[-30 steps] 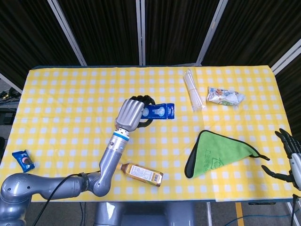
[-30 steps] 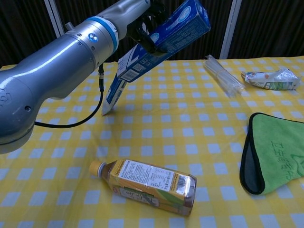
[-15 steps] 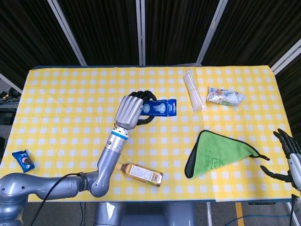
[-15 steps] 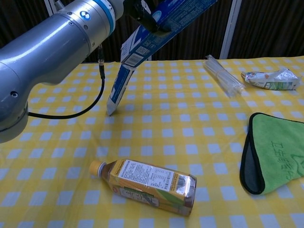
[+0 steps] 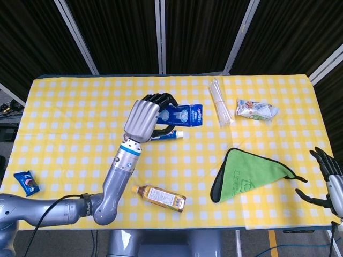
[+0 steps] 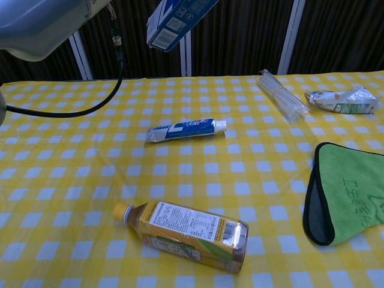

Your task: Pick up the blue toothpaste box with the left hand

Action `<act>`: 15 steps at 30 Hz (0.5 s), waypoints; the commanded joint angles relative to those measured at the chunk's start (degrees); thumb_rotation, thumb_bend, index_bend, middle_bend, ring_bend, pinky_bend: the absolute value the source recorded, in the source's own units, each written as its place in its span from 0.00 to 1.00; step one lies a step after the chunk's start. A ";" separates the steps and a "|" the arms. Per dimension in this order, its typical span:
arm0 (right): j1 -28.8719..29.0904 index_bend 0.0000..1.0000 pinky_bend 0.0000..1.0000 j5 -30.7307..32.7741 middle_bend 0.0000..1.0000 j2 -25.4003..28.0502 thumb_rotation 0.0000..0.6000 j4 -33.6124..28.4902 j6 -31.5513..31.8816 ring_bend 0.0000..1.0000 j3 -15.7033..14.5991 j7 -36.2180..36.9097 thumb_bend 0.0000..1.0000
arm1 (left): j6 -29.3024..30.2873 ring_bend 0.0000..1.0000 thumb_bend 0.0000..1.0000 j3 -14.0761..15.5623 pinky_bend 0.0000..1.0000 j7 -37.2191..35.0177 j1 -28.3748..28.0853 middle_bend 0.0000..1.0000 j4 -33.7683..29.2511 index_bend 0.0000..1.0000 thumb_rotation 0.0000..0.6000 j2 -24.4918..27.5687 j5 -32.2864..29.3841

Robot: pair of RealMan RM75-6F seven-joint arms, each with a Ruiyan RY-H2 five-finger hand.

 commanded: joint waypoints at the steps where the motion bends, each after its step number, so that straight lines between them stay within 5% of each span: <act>1: 0.02 0.00 0.00 -0.09 0.00 0.05 1.00 -0.13 -0.11 0.00 -0.10 -0.18 0.08 | -0.64 0.35 0.39 1.21 0.40 1.29 0.68 0.34 -1.06 0.48 1.00 1.37 -0.92; 9: -0.01 0.00 0.00 -0.31 0.00 0.22 1.00 -0.62 -0.08 0.00 -0.25 -0.67 0.08 | -2.40 0.35 0.39 8.33 0.40 5.74 3.86 0.33 -4.31 0.47 1.00 4.21 -4.83; 15: -0.04 0.00 0.00 -0.60 0.00 0.05 1.00 -0.96 0.05 0.00 -0.41 -1.64 0.08 | -1.02 0.33 0.39 16.67 0.38 7.67 8.15 0.29 -3.21 0.43 1.00 4.44 -3.73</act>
